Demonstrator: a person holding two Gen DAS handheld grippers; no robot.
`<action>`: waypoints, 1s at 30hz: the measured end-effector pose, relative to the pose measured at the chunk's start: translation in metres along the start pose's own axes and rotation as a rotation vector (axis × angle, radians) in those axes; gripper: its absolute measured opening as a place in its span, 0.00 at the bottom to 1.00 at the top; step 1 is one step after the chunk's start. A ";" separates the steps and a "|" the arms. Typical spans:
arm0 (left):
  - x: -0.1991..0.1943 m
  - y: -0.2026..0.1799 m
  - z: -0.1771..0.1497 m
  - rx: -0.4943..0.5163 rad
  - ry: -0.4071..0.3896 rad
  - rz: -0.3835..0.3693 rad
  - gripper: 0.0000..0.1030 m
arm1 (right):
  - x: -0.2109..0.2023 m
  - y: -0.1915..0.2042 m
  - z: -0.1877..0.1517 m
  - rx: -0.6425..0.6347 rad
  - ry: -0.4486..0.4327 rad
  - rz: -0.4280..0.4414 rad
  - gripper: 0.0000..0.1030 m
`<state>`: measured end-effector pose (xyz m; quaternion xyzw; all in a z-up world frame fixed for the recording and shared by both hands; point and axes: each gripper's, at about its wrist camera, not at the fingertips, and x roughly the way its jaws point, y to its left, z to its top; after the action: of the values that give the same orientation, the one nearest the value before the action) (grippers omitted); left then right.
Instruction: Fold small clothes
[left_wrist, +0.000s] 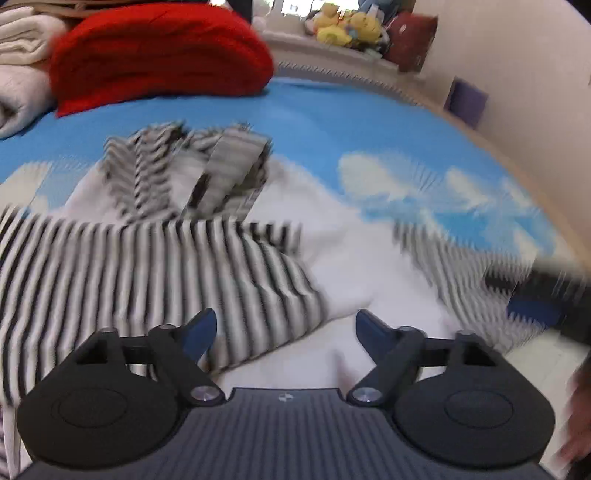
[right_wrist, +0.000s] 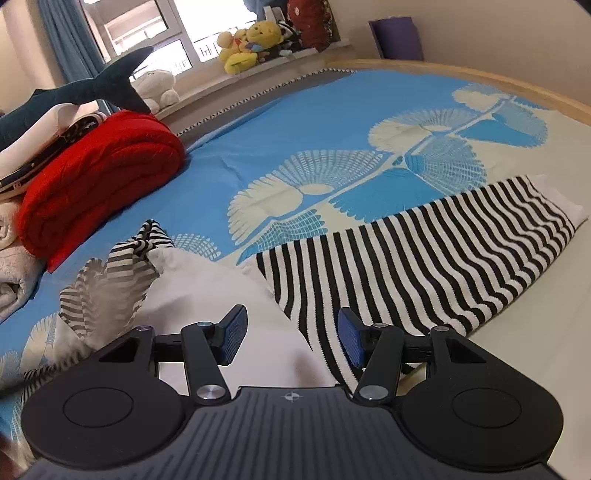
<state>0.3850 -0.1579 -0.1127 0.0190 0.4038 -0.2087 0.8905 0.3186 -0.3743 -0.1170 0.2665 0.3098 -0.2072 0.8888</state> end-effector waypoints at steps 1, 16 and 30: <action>-0.005 0.006 -0.010 0.023 0.013 0.012 0.85 | 0.001 -0.001 0.001 0.003 0.014 0.015 0.55; -0.072 0.201 -0.048 -0.281 -0.051 0.365 0.99 | 0.032 0.044 -0.024 -0.060 0.124 0.247 0.56; -0.019 0.229 -0.052 -0.220 0.115 0.597 1.00 | 0.088 0.053 -0.048 0.017 0.168 0.312 0.49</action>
<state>0.4254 0.0683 -0.1643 0.0521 0.4503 0.1083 0.8847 0.3894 -0.3226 -0.1895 0.3353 0.3361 -0.0464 0.8789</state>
